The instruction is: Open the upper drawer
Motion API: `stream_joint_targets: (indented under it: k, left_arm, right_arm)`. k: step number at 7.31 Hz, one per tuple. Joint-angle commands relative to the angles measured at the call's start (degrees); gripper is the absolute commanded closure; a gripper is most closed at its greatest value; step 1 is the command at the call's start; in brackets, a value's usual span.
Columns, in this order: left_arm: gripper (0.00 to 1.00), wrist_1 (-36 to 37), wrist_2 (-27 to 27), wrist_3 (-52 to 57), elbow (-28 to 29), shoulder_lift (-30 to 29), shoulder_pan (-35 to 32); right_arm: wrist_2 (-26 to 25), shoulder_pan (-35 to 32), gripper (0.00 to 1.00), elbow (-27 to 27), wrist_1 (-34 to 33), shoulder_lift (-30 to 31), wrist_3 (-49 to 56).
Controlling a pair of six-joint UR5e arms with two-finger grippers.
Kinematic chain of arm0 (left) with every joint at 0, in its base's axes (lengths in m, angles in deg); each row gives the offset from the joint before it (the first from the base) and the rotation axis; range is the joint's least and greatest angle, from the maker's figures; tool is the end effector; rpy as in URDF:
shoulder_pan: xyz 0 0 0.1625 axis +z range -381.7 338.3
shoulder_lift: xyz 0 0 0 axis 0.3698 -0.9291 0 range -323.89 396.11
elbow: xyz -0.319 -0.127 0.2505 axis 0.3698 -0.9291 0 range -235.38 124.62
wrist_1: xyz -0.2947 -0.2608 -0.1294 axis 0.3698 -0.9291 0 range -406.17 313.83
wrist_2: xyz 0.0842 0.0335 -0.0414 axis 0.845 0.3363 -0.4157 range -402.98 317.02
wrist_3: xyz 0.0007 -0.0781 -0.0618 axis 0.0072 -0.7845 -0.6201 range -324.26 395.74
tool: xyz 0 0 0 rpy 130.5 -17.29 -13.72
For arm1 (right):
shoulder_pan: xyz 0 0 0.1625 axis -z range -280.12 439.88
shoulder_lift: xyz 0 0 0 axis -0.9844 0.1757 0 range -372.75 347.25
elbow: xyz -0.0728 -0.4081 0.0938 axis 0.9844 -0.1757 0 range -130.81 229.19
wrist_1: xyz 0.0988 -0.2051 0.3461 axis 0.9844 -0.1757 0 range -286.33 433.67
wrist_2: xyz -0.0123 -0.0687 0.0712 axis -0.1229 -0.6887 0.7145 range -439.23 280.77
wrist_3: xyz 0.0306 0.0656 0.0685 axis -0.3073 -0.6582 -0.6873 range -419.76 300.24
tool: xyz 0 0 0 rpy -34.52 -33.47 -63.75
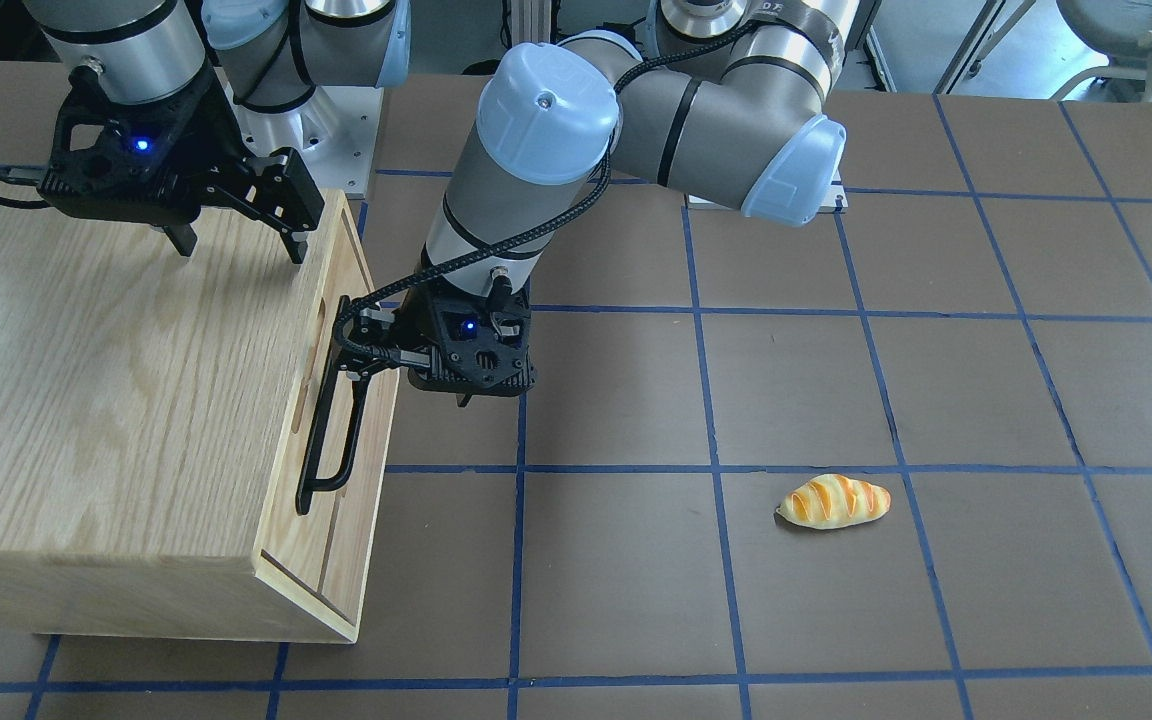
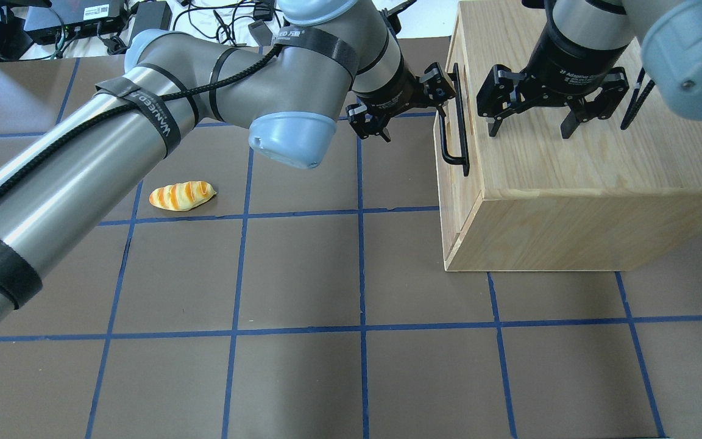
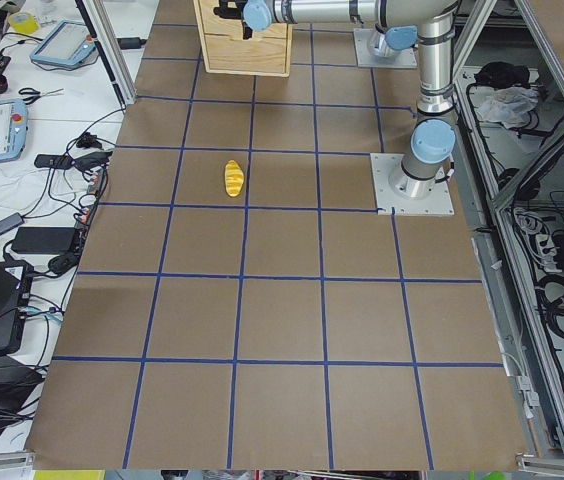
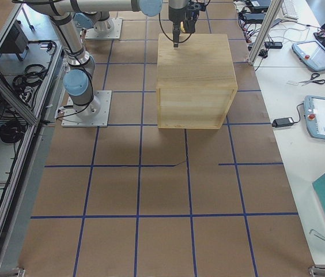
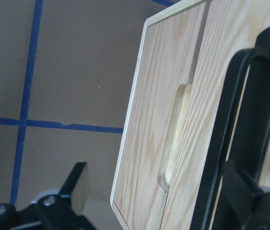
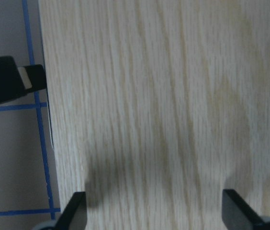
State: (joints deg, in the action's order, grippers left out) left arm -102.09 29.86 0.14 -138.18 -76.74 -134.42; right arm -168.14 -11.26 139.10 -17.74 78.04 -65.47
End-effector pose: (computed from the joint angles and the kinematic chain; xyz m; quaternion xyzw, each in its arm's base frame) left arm -0.4078 -0.5527 0.3895 0.0858 -0.9726 0.0665 0.2057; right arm 0.1449 -0.4871 0.4978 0.0396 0.9990 -0.0193 0.0107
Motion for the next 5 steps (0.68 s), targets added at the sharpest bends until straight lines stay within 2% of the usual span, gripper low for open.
stream_joint_targets:
  k: [1,5]
  left_arm:
    - [0.00,0.6,-0.1,0.6,0.4,-0.9,-0.1]
    - [0.00,0.6,-0.1,1.2,0.4,-1.5,-0.2]
  right_arm:
    - [0.1,0.0,0.00,0.0,0.0,0.0,0.0]
    - [0.0,0.0,0.00,0.0,0.0,0.0,0.0]
